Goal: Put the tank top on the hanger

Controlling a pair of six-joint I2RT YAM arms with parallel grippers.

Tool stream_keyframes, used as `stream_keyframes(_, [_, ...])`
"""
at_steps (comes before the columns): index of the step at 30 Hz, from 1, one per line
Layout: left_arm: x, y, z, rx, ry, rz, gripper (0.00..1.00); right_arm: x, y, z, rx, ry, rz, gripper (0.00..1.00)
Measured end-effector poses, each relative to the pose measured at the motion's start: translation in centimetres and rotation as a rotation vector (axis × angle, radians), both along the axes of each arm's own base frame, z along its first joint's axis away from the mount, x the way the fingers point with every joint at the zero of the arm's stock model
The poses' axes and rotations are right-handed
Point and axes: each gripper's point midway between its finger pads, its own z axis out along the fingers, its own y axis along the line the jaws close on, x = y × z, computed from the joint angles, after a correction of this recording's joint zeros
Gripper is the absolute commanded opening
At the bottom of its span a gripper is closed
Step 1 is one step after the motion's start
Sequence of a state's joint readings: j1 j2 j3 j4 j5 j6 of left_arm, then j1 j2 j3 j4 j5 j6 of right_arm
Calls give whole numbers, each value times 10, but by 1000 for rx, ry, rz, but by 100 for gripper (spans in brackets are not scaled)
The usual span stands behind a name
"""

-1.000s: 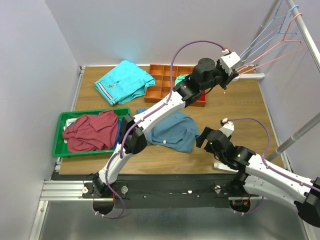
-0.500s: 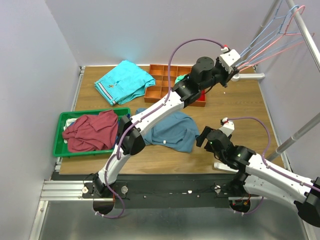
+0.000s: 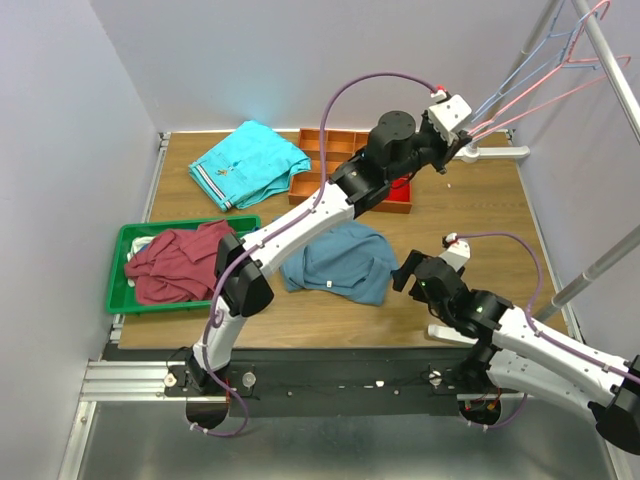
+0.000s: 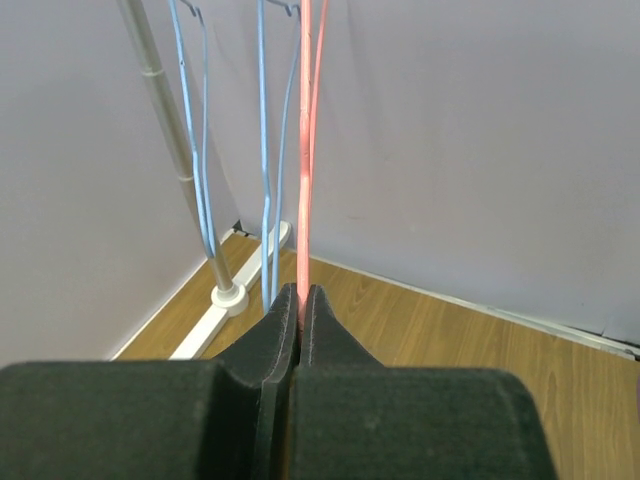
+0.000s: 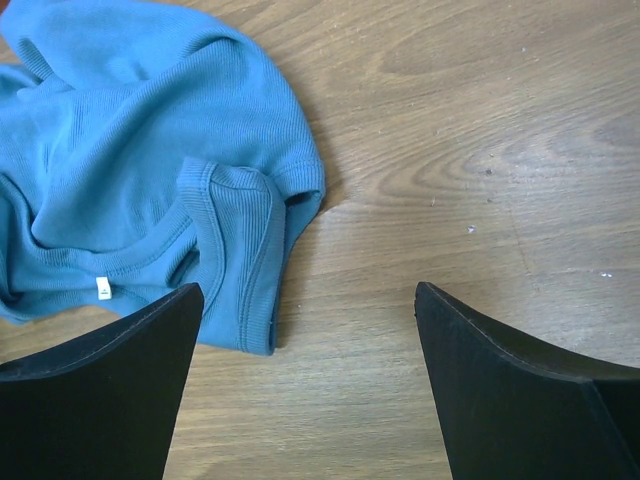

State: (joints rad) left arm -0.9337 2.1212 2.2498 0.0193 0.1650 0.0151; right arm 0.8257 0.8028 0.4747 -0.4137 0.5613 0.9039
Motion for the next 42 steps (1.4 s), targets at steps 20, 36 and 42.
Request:
stream_keyframes(20, [-54, 90, -10, 58, 45, 28, 0, 0, -7, 44, 21, -66, -3, 98])
stream_keyframes(36, [-111, 242, -34, 79, 168, 257, 0, 0, 10, 85, 57, -86, 83, 89])
stream_keyframes(42, [-157, 321, -39, 63, 244, 356, 0, 7, 38, 50, 24, 19, 148, 82])
